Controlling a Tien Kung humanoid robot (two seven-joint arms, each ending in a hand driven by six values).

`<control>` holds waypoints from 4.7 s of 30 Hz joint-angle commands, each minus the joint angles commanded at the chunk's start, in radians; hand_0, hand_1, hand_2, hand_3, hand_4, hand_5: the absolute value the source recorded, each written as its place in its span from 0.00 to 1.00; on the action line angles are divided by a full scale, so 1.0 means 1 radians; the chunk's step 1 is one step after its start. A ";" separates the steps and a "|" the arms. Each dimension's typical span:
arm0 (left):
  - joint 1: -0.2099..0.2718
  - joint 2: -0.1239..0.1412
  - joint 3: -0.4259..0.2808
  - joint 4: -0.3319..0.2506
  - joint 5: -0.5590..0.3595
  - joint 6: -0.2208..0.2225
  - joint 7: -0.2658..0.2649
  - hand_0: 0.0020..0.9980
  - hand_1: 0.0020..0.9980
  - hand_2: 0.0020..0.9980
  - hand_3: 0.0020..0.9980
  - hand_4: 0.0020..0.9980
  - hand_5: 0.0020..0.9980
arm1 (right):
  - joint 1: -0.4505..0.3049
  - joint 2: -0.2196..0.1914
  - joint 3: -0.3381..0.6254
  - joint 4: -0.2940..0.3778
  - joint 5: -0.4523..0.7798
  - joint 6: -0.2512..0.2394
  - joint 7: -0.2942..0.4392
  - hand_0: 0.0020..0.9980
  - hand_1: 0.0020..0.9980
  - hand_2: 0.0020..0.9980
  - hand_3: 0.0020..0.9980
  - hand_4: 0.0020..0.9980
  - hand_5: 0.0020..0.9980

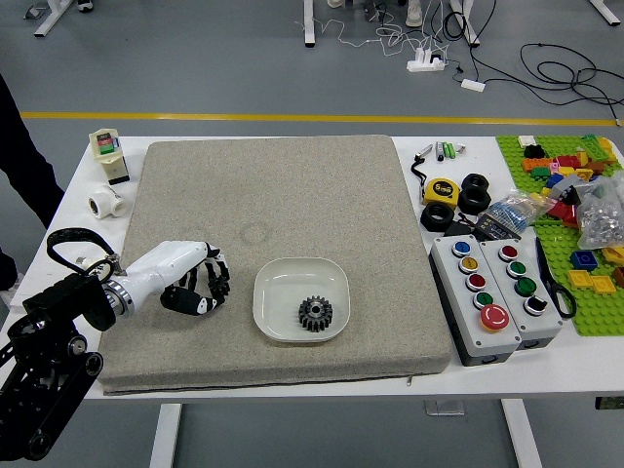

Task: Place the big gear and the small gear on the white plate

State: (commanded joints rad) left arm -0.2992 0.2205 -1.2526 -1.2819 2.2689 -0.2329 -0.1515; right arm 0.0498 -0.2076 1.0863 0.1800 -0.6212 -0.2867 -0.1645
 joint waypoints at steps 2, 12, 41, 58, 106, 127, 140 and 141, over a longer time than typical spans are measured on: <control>-0.001 0.001 0.004 -0.017 0.000 0.006 0.002 0.21 0.24 0.34 0.52 0.59 0.00 | 0.000 0.000 0.000 0.000 0.000 0.000 0.000 0.61 0.61 0.69 0.57 0.77 0.74; -0.062 -0.034 0.081 -0.081 0.000 0.077 0.001 0.22 0.24 0.34 0.51 0.59 0.00 | 0.000 0.000 -0.006 0.000 0.004 -0.001 0.000 0.61 0.61 0.69 0.57 0.77 0.73; -0.145 -0.114 0.184 0.073 0.000 0.263 -0.028 0.86 0.98 1.00 0.80 1.00 0.25 | -0.005 0.002 -0.025 0.000 0.020 -0.005 0.001 0.61 0.61 0.69 0.57 0.77 0.74; -0.010 -0.144 -0.093 0.034 -0.179 0.464 0.056 0.71 0.78 0.85 0.62 0.76 0.30 | -0.006 0.000 -0.013 0.000 0.013 -0.002 0.004 0.61 0.61 0.70 0.57 0.77 0.73; 0.101 -0.159 -0.233 0.032 -1.210 0.299 0.037 0.83 0.84 0.91 0.86 0.83 0.79 | -0.010 0.004 -0.003 0.000 0.004 -0.005 0.001 0.61 0.61 0.70 0.57 0.77 0.74; 0.105 -0.160 -0.231 0.031 -1.212 0.278 0.043 0.83 0.84 0.92 0.86 0.83 0.79 | -0.012 0.004 -0.001 0.000 -0.002 -0.002 -0.001 0.61 0.61 0.70 0.57 0.77 0.74; 0.103 -0.160 -0.239 0.035 -1.210 0.280 0.045 0.84 0.84 0.92 0.87 0.83 0.79 | -0.008 0.004 0.002 0.000 -0.004 -0.001 -0.002 0.61 0.61 0.70 0.57 0.77 0.74; 0.103 -0.160 -0.239 0.035 -1.210 0.280 0.045 0.84 0.85 0.92 0.87 0.83 0.80 | -0.008 0.004 0.002 0.000 -0.003 -0.001 -0.002 0.61 0.61 0.70 0.57 0.77 0.74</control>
State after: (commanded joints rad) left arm -0.1964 0.0602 -1.4920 -1.2468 1.0588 0.0472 -0.1064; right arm 0.0422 -0.2034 1.0882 0.1800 -0.6245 -0.2879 -0.1664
